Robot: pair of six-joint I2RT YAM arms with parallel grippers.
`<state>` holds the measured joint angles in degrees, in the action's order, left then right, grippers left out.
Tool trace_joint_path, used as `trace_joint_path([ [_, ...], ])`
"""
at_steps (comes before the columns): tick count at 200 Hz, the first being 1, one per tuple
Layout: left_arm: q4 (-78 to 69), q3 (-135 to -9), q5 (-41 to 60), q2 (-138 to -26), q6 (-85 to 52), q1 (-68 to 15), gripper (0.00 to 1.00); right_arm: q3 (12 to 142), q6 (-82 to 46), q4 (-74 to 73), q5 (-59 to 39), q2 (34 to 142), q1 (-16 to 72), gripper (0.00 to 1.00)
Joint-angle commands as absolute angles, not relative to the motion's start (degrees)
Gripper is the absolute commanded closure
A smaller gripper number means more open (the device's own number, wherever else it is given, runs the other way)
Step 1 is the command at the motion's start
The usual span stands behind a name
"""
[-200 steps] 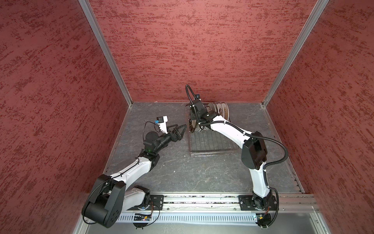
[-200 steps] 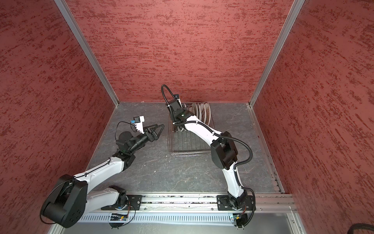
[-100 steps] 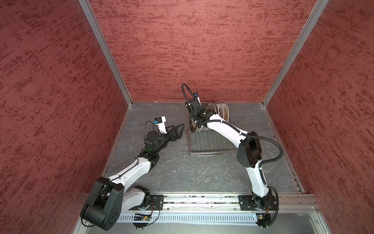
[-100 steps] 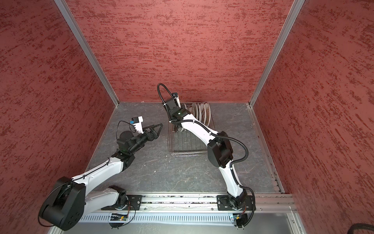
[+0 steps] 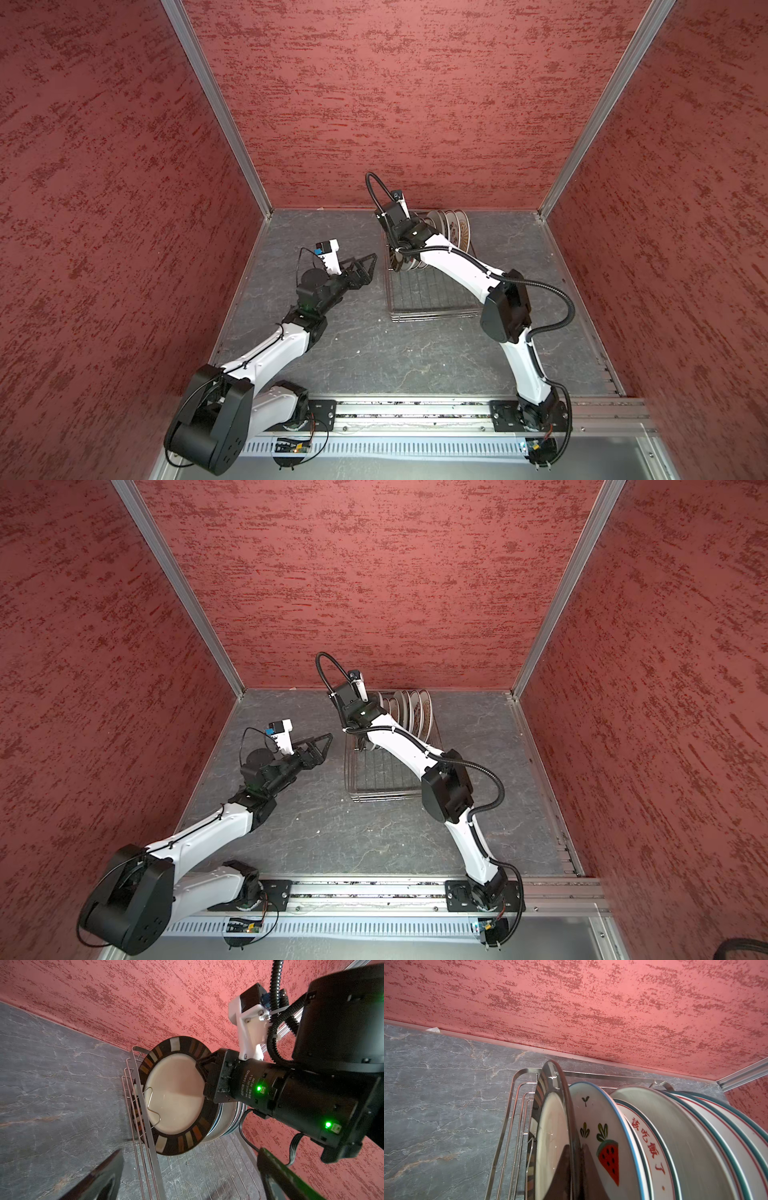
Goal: Unload the plates from the dish rack
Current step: 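Grip the brown-rimmed plate's top edge with the right gripper while left gripper waits, then pull the brown-rimmed plate out of the rack toward the robot with the right gripper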
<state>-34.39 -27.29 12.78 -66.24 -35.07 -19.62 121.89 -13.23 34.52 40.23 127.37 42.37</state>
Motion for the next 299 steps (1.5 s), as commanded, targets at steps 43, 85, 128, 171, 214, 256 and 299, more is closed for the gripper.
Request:
trace_joint_path([
  [43,-34.0,-28.2,11.6,-65.0,-34.2,-19.8,0.0,123.0,-9.3,24.8,44.7,122.8,43.7,1.0],
  [85,-34.0,-28.2,11.6,-65.4,-34.6,-19.8,0.01,119.2,-7.5,19.8,46.5,119.1,44.5,1.0],
  [128,-34.1,-27.9,11.8,-65.2,-35.1,-19.7,0.01,116.0,-6.7,17.5,47.8,116.0,45.1,1.0],
  [171,-34.2,-27.7,12.0,-65.1,-35.8,-19.7,0.01,109.3,-5.7,12.1,48.3,110.9,46.1,1.0],
  [214,-41.7,-24.7,15.0,-65.1,-34.5,-19.7,0.01,99.8,-2.6,2.4,49.6,104.1,47.8,1.0],
  [256,-41.0,-24.5,15.4,-63.6,-35.0,-19.9,0.01,92.2,-3.7,-0.6,47.5,96.7,48.5,1.0],
  [299,-40.5,-24.0,18.6,-62.2,-36.0,-20.0,0.01,80.2,-9.5,-3.3,37.5,85.0,48.5,1.0],
])
